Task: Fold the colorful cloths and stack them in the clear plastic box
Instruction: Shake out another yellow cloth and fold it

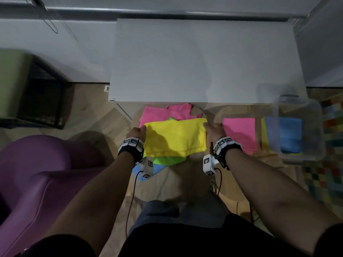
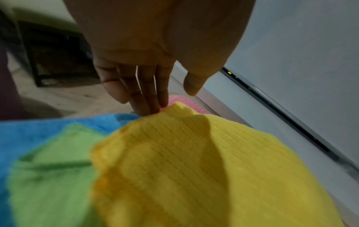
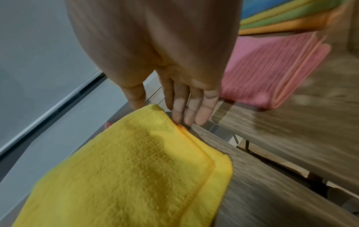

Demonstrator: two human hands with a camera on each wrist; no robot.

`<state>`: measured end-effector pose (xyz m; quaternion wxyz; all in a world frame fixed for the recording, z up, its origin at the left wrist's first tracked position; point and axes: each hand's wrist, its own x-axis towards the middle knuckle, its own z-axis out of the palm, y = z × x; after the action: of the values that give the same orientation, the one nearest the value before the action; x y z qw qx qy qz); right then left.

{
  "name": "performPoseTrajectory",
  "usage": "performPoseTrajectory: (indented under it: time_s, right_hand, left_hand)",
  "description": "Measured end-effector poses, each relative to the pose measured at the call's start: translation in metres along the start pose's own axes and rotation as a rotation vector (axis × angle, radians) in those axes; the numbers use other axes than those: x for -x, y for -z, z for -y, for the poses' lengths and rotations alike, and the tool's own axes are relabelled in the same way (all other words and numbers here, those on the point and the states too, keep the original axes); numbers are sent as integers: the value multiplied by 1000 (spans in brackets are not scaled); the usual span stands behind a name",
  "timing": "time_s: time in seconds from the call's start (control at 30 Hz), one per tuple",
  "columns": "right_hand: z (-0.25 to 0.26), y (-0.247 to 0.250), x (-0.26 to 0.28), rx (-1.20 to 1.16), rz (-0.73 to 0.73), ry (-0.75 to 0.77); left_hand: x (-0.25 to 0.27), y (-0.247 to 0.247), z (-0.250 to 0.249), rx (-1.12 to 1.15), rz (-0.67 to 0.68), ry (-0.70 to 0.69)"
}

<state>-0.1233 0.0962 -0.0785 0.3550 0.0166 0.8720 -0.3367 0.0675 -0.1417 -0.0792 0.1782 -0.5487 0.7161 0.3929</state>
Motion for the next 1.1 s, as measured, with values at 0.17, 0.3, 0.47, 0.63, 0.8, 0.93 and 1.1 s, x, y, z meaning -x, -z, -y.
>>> performPoseTrajectory:
  time_s: [0.17, 0.3, 0.47, 0.63, 0.8, 0.93, 1.1]
  right_hand:
    - [8, -11, -4, -38, 20, -36]
    - [8, -11, 1, -167, -37, -52]
    - [12, 7, 22, -340, 77, -42]
    - [3, 22, 37, -536, 105, -190]
    - [2, 47, 47, -355, -85, 2]
    - [10, 78, 52, -320, -222, 149]
    - [31, 127, 60, -359, -254, 256]
  left_hand:
    - [-8, -7, -9, 33, 37, 55]
    - [-8, 0, -6, 155, -105, -20]
    - [0, 13, -7, 353, 48, 68]
    - [29, 7, -12, 621, 121, 191]
    - [45, 7, -28, 398, 42, -38]
    - [62, 20, -43, 402, -137, -297]
    - [81, 43, -79, 451, -175, -371]
